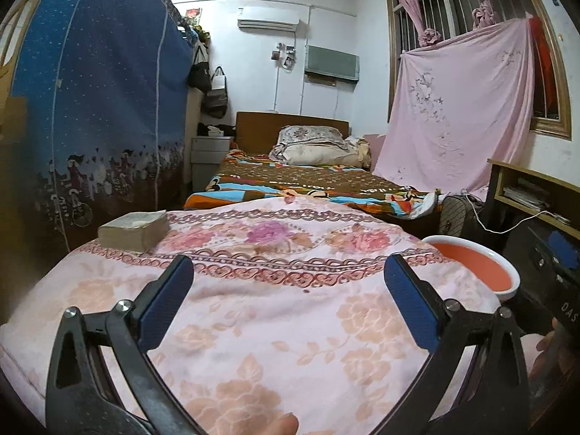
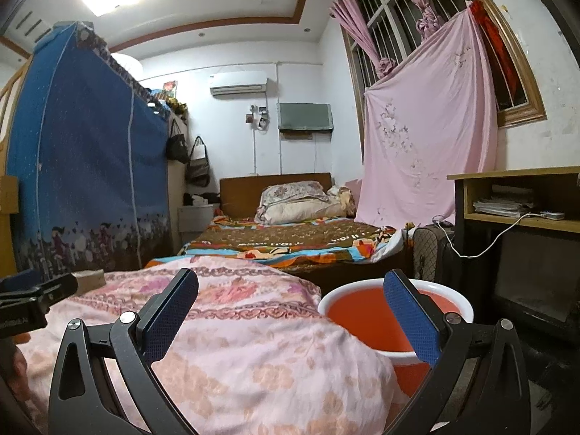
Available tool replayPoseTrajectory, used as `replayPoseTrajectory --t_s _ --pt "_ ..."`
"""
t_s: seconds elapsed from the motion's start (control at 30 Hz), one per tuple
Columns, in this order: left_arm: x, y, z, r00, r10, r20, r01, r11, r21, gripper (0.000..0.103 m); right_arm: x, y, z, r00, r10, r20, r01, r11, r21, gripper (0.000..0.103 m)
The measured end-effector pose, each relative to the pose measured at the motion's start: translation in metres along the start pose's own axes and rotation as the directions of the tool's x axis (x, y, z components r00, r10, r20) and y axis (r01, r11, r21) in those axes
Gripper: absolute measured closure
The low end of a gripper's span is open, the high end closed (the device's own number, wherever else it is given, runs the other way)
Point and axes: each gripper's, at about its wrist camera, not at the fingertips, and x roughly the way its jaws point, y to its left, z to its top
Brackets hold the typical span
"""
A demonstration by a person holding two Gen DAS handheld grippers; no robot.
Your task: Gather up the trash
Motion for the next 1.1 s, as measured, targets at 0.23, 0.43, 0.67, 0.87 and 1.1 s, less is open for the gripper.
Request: replayPoseTrajectory --t_s 0.23,0.43,0.67,0.87,1.1 --pt "0.000 0.004 -0.011 1.000 0.018 0.013 -0.019 1.000 0.007 0.012 0.003 0.004 -0.011 1.000 0.004 -0.013 -0.004 1.000 -0.021 0.000" --pt "-0.002 0.002 -0.014 0.999 0.024 0.021 -0.024 0.999 0.021 0.012 0.004 0.004 -0.017 1.000 0.006 -0.026 -0.007 1.000 -0.019 0.000" --pt "-0.002 0.001 -0.015 0.999 0.025 0.020 -0.025 1.000 0.015 0.012 0.004 0.007 -0.018 0.999 0.005 -0.040 -0.006 1.000 -0.021 0.000" --pt "-0.002 0.002 -0.015 1.000 0.023 0.020 -0.024 1.000 0.017 0.012 0.005 0.007 -0.018 0.999 0.004 -0.041 -0.004 1.000 -0.016 0.000" --pt "-0.003 0.002 -0.015 0.999 0.022 0.023 -0.023 1.000 0.021 0.012 0.005 0.007 -0.018 0.999 0.005 -0.044 -0.005 1.000 -0.016 0.000"
